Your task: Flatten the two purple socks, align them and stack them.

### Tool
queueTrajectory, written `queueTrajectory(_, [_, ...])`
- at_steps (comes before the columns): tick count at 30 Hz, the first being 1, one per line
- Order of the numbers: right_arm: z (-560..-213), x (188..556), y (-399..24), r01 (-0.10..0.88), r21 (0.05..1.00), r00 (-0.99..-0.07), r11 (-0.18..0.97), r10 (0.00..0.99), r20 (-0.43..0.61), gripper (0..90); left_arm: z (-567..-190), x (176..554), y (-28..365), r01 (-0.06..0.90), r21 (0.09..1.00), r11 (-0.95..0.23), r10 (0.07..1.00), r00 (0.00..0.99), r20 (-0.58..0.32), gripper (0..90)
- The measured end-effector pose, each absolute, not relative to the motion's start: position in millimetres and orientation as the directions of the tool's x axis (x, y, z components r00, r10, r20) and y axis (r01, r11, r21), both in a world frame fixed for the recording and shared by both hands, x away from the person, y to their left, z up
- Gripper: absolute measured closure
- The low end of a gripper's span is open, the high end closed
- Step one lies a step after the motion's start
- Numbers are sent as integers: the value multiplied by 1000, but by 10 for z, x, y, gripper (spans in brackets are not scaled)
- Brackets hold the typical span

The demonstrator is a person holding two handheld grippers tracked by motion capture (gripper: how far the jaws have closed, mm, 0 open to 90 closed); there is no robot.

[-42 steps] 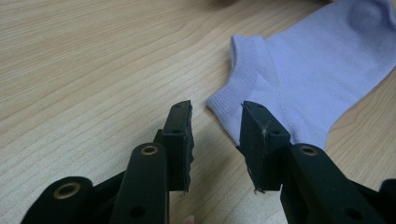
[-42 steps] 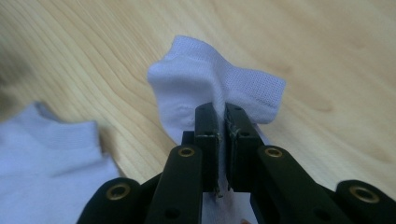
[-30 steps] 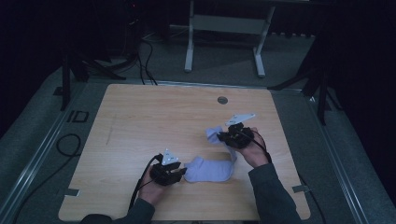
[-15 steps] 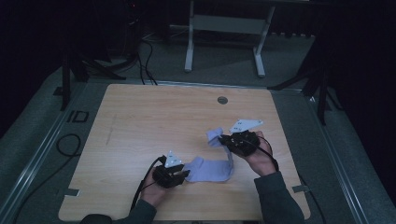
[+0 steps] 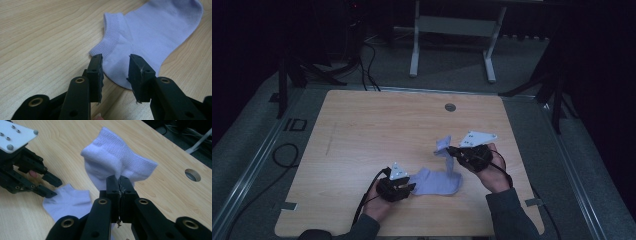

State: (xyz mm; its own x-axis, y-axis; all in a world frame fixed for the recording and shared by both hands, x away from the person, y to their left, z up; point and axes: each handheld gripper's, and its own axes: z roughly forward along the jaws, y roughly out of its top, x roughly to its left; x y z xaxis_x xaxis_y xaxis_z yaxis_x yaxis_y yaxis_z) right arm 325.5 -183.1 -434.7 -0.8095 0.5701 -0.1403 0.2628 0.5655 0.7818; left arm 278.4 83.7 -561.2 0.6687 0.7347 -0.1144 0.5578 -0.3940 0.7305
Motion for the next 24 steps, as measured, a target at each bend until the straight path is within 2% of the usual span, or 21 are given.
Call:
queueTrajectory(9, [-4286,3134,-2027,260,810,-802,526,585,-122,886,-5608,2788,848,560,730,-392,737,666,-115,649])
queueTrajectory(15, [-4192,3007,-2117,235,806,-800,544,579,-158,886,-5615,2792,844,562,726,-396,737,666,-114,650])
queueTrajectory(24, [-4377,2941,-2021,242,766,-816,596,552,-171,885,-5622,2800,859,572,720,-393,745,657,-116,654])
